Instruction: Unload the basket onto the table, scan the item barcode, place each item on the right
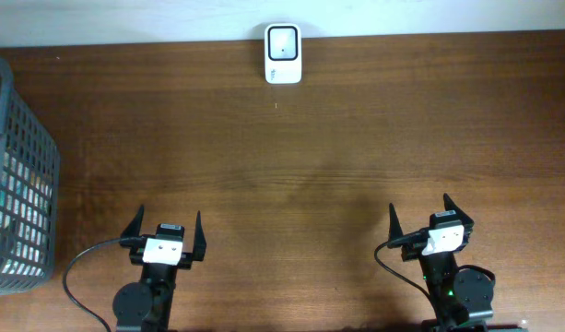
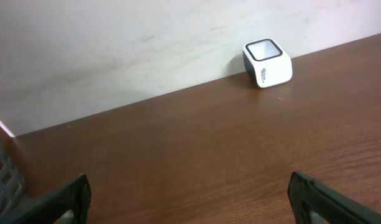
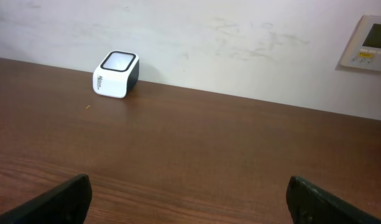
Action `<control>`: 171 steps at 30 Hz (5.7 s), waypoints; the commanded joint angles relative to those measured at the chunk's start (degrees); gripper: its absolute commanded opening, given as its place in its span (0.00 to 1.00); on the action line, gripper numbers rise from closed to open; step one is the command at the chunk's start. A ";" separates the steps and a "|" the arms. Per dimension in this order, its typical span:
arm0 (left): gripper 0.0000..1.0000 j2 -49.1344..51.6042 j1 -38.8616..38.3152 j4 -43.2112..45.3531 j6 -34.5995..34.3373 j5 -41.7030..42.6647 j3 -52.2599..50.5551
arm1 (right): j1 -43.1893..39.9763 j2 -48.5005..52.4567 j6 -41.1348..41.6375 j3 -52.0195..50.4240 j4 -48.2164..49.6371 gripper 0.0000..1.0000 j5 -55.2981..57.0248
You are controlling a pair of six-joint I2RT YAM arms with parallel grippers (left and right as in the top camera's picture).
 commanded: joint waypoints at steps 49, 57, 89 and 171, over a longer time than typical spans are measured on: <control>0.99 -0.44 -0.22 -0.44 0.48 -0.37 -0.13 | 0.26 -0.09 -0.20 -0.52 -0.04 0.99 0.92; 0.99 -0.44 -0.22 1.05 0.48 -0.39 -0.11 | 0.26 -0.09 -0.20 -0.52 -0.04 0.98 0.92; 0.99 85.42 -0.09 -52.78 7.96 7.41 106.33 | 0.26 -0.09 -0.20 -0.52 -0.04 0.99 0.92; 0.00 115.91 53.42 -38.34 7.43 6.80 98.40 | 0.26 -0.09 -0.20 -0.52 -0.04 0.99 0.92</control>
